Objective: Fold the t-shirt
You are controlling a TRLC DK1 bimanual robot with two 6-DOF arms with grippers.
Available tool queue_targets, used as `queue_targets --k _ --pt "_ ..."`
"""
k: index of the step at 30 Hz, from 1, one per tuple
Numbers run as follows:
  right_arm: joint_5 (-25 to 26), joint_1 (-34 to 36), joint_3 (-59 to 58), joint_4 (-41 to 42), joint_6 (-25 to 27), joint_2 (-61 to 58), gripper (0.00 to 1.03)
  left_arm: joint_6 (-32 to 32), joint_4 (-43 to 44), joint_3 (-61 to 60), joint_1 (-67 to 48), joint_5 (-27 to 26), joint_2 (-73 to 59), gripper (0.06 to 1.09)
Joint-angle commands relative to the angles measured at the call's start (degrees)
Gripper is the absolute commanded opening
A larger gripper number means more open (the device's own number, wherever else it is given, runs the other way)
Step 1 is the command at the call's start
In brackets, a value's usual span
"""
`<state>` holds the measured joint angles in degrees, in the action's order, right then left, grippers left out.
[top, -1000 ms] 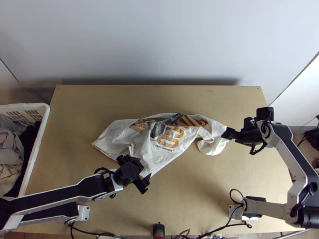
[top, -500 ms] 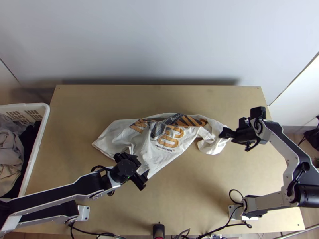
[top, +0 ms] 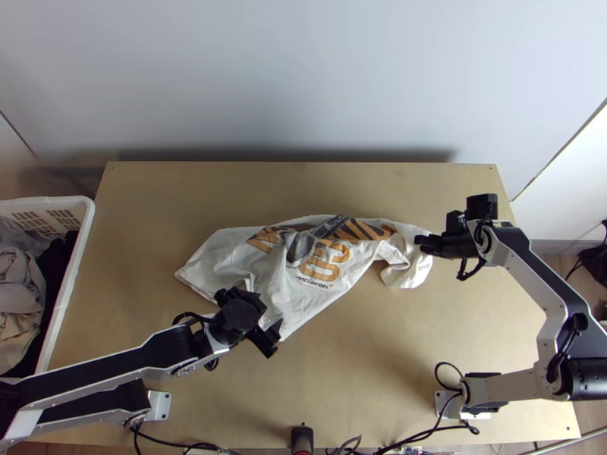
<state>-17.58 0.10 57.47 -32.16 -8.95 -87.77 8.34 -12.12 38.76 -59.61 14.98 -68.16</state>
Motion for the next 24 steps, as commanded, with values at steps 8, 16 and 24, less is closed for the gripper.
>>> queue_targets --k 8,16,24 --pt "-1.1 -3.4 20.0 -6.9 -1.6 9.2 0.03 -0.2 1.4 0.3 3.2 0.7 1.2 1.04" --pt "-1.8 -7.5 41.1 -9.2 -7.6 9.8 0.03 0.1 1.9 0.1 3.5 1.2 1.3 1.03" --pt "3.1 -7.7 57.5 -5.3 -11.9 6.8 0.03 0.5 1.9 -0.4 5.0 1.4 2.9 1.03"
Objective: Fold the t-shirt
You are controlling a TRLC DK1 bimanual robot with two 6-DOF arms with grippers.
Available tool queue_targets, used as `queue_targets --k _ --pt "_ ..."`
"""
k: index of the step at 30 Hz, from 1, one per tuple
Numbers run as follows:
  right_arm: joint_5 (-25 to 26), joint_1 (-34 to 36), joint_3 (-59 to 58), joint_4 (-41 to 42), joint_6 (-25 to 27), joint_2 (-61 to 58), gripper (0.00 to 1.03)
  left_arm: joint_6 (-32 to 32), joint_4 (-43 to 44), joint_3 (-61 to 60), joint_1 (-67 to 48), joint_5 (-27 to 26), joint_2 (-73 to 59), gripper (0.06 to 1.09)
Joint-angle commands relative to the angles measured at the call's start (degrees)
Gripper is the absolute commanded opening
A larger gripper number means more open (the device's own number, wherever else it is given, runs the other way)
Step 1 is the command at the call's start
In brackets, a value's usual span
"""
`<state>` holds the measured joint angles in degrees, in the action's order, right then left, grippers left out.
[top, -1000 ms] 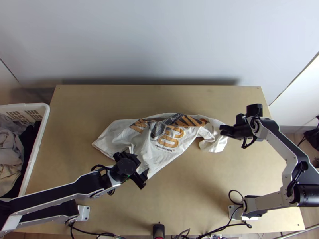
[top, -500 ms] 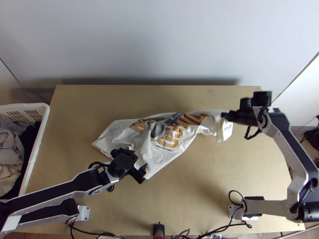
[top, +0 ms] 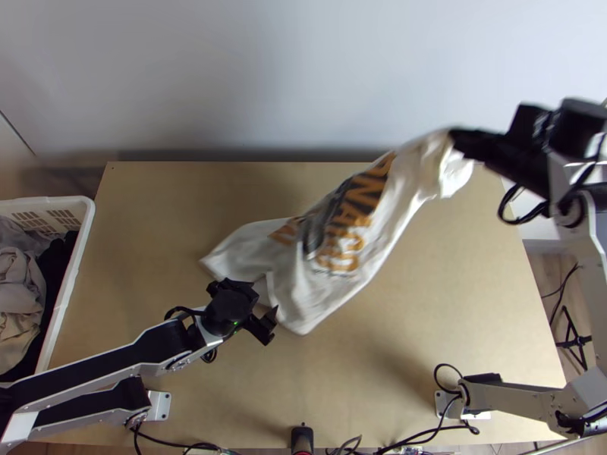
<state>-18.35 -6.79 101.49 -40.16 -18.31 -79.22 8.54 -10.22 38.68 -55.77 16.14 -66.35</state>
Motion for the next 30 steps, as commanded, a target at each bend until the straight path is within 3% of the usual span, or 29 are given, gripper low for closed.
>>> queue_targets --k 1,9,16,30 --pt "4.2 -0.9 15.8 2.9 -2.4 -2.3 0.03 0.3 -0.1 -0.3 1.5 0.2 1.4 1.04" --pt "7.3 -0.7 32.5 3.2 0.7 -8.6 0.03 1.1 -1.7 0.0 2.5 0.4 4.5 1.04" --pt "13.5 -8.0 34.7 6.8 9.2 -7.7 0.02 1.8 -2.0 -0.1 4.7 2.5 7.1 1.04" --pt "15.3 -22.6 34.7 6.9 11.3 -2.8 0.03 2.9 5.5 6.0 10.1 9.6 0.9 1.04"
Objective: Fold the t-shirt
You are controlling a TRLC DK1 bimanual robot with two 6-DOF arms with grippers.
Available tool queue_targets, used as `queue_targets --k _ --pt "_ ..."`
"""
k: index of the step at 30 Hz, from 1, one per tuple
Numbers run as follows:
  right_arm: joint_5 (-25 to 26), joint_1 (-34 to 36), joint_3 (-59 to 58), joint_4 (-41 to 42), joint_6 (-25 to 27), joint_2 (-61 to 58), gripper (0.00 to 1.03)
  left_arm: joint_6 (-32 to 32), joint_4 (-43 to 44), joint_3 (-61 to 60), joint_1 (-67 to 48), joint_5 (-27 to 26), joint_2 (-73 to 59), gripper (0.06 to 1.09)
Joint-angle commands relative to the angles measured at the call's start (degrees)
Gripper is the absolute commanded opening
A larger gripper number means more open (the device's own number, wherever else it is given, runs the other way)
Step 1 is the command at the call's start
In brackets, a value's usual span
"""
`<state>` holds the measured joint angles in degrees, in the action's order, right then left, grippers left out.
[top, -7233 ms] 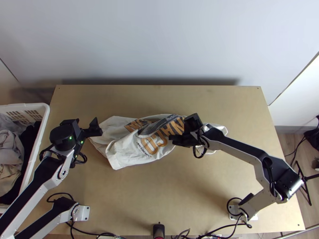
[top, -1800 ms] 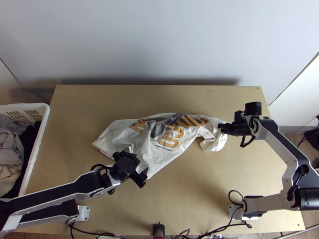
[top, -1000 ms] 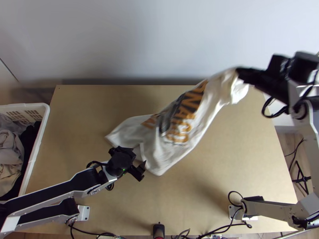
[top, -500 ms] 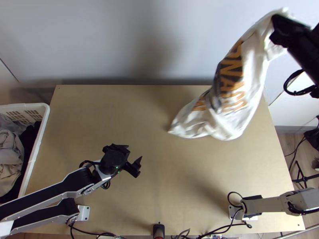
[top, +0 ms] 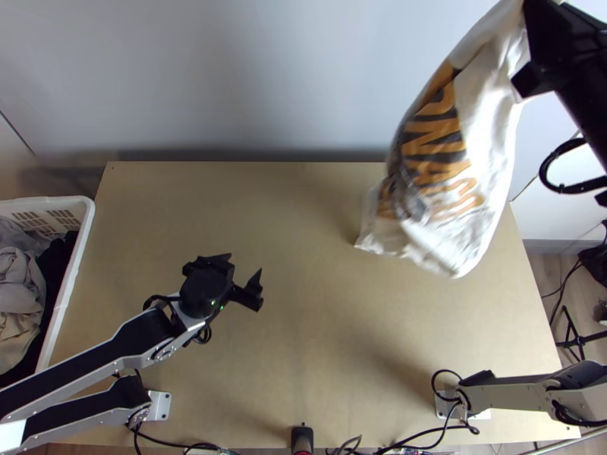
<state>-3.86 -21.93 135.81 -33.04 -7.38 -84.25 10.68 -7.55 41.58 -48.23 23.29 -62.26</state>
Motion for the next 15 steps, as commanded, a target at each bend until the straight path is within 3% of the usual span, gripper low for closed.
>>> queue_targets --k 1,9,13,15 --pt "0.9 -9.4 0.4 -0.3 -0.3 2.8 0.02 1.2 2.8 3.9 2.7 2.9 -4.1 1.04" --pt "1.2 -12.9 0.4 -1.9 -3.7 5.1 0.02 1.1 3.0 9.2 1.9 2.1 -12.0 1.03" --pt "1.6 -12.8 0.4 -2.6 -3.7 5.8 0.02 8.2 0.1 13.0 1.5 -12.1 -14.8 1.03" --pt "1.7 -12.7 0.4 -3.5 -3.7 6.2 0.02 10.7 -2.1 15.4 0.3 -15.4 -16.4 1.04"
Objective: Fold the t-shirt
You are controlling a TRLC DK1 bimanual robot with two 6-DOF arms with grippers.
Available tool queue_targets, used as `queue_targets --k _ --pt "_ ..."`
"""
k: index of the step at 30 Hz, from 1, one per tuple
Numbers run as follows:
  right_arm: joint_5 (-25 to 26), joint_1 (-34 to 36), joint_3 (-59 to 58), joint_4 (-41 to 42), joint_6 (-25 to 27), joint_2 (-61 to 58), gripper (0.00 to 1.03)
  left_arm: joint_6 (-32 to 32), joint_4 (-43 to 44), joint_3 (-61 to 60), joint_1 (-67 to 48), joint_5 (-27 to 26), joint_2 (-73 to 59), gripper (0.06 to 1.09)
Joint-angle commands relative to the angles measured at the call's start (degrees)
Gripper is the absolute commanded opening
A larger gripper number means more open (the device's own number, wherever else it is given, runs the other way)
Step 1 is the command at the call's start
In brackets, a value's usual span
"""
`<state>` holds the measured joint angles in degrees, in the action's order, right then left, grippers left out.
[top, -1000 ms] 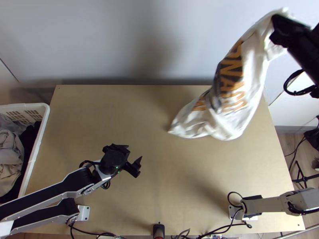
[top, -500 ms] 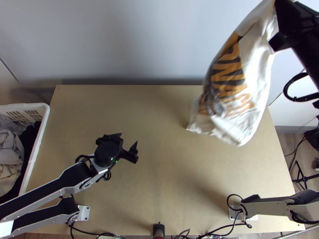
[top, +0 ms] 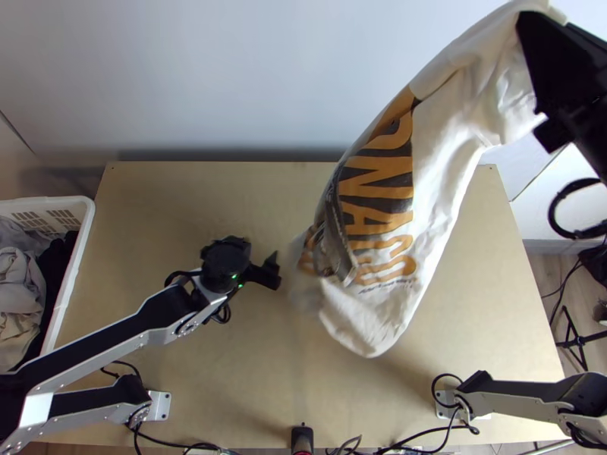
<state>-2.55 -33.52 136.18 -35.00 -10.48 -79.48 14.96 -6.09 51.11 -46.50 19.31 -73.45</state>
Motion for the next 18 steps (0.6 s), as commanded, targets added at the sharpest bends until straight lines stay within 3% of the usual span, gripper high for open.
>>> queue_targets --k 1,4,10,18 --pt "0.4 -1.1 0.1 -2.0 -0.8 1.7 0.02 6.8 -3.7 6.5 -2.3 -11.9 -5.7 1.04" --pt "0.4 -1.1 0.1 -3.4 -1.6 2.4 0.02 7.3 -3.8 6.8 -4.2 -12.9 -6.1 1.04" --pt "0.4 -1.2 0.1 -5.6 -1.6 3.2 0.03 15.1 -8.3 6.5 0.0 -39.7 -8.0 1.04" --pt "0.4 -1.4 0.1 -5.8 -1.3 2.8 0.02 16.3 -8.9 7.7 -0.1 -42.1 -7.8 1.04"
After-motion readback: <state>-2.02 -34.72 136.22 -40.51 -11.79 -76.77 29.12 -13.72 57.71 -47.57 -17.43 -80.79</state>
